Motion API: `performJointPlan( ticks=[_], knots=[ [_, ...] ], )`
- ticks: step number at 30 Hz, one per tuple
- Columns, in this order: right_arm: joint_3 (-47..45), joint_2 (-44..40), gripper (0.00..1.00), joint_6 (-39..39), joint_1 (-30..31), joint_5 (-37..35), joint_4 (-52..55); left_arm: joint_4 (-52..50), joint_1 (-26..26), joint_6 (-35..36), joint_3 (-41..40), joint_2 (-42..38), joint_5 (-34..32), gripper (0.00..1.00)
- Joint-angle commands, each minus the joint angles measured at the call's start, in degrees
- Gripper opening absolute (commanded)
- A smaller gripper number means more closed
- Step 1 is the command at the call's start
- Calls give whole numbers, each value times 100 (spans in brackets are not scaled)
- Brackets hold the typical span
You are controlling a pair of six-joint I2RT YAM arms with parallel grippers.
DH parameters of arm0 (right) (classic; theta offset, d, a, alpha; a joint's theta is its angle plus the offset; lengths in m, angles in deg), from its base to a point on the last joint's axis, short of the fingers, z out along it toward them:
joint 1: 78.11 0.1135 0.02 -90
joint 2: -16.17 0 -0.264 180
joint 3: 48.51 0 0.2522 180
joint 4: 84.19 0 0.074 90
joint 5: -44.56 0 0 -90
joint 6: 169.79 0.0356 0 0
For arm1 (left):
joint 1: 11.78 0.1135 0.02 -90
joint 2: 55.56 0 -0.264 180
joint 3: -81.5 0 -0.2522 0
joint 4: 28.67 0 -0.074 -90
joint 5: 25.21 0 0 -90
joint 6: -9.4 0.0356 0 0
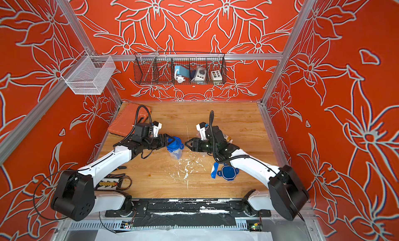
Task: Take out toiletry kits
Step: Unfasten the latch on the container, then adjust the container at the center of the board.
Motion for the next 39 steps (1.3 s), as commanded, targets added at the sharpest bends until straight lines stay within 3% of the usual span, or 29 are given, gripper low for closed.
performJointPlan(
  ticks=[1,13,23,39],
  knots=[
    [110,-64,59,-844,343,-1111,1974,-633,-82,52,56,80,1,72],
    [1312,1103,64,-1217,1171,-1954,2315,-576,-95,260,8,138,28,73],
    [1991,1626,64,-1137,1166,-2569,2580,-702,-95,394,38,166,-95,71],
    [2749,2114,64,-1190,731,-2449,2767,-809,-96,415,-205,-96,-100,72]
  ],
)
